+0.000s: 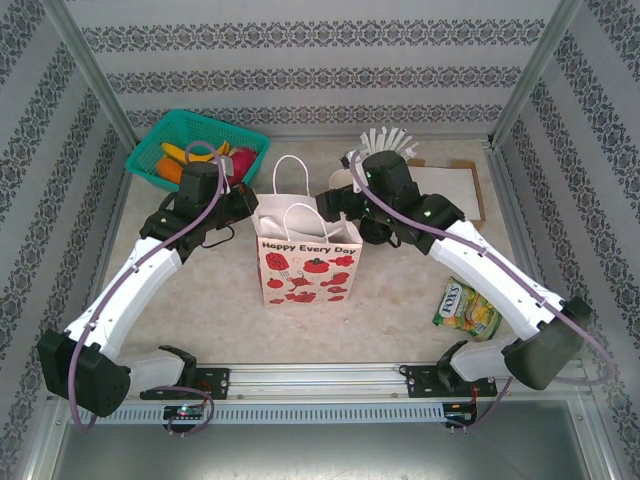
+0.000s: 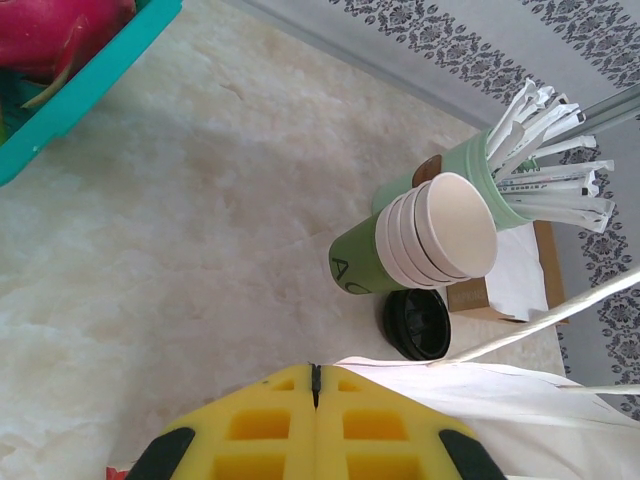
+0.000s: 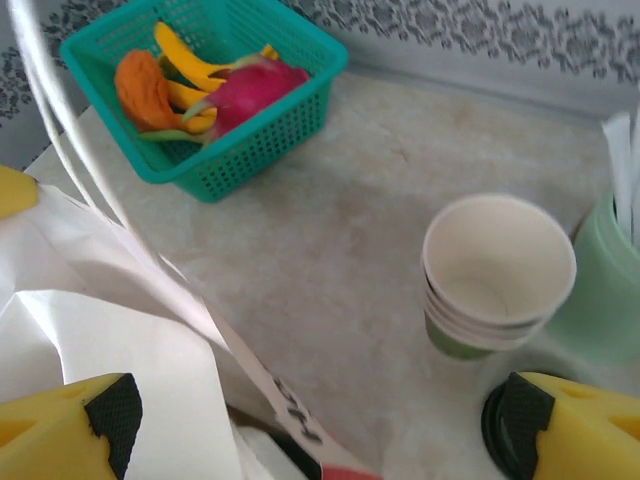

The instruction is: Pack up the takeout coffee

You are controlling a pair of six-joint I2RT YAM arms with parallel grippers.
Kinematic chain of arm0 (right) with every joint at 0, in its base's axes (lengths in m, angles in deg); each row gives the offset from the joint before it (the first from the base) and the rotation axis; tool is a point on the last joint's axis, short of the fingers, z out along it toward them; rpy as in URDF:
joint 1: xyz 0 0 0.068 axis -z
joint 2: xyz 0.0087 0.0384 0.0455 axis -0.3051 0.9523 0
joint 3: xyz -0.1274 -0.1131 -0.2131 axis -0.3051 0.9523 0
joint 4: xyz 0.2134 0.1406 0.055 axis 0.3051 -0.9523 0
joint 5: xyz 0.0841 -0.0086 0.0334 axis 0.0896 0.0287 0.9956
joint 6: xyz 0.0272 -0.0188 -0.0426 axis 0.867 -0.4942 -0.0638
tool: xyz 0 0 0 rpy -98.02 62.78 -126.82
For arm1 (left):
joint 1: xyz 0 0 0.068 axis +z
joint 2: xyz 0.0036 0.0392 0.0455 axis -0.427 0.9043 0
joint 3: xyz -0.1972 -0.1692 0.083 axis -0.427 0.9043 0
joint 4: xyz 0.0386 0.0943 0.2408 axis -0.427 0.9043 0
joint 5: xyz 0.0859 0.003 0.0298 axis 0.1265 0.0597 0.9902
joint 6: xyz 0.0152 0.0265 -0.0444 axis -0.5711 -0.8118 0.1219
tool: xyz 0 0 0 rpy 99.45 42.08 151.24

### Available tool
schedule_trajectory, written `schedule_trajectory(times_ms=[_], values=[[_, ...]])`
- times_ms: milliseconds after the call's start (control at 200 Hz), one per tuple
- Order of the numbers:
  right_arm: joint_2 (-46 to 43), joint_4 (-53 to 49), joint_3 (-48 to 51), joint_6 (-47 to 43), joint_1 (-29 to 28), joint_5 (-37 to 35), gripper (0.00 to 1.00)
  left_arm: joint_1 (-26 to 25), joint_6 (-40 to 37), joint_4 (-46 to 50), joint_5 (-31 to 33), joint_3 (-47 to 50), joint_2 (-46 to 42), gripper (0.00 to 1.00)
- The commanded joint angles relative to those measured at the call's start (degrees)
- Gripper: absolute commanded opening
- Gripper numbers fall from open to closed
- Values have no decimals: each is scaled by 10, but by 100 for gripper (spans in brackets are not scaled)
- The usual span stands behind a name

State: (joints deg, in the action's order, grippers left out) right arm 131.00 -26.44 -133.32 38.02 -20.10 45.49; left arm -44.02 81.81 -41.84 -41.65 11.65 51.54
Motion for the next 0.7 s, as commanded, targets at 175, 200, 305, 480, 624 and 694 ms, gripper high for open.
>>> schedule_trajectory(times_ms=[175,200,305,480,624,694], values=[[1,-154,-15,105,-3,-1,85,-7,8,-6,-2,9,-5,0],[7,-166,-21,103,-3,-1,84,-6,7,-6,-2,9,-5,0],[28,-198,-44,112,-3,-19,75,-7,8,-5,-3,10,-3,0],[56,-214,-81,108,-4,-14,51,-7,7,0,-6,4,-1,0],[64,-220,-98,89,-3,-31,22,-8,4,-5,-8,-2,2,0],[67,-208,-110,76,-3,-34,9,-8,0,-12,-19,-13,13,0]])
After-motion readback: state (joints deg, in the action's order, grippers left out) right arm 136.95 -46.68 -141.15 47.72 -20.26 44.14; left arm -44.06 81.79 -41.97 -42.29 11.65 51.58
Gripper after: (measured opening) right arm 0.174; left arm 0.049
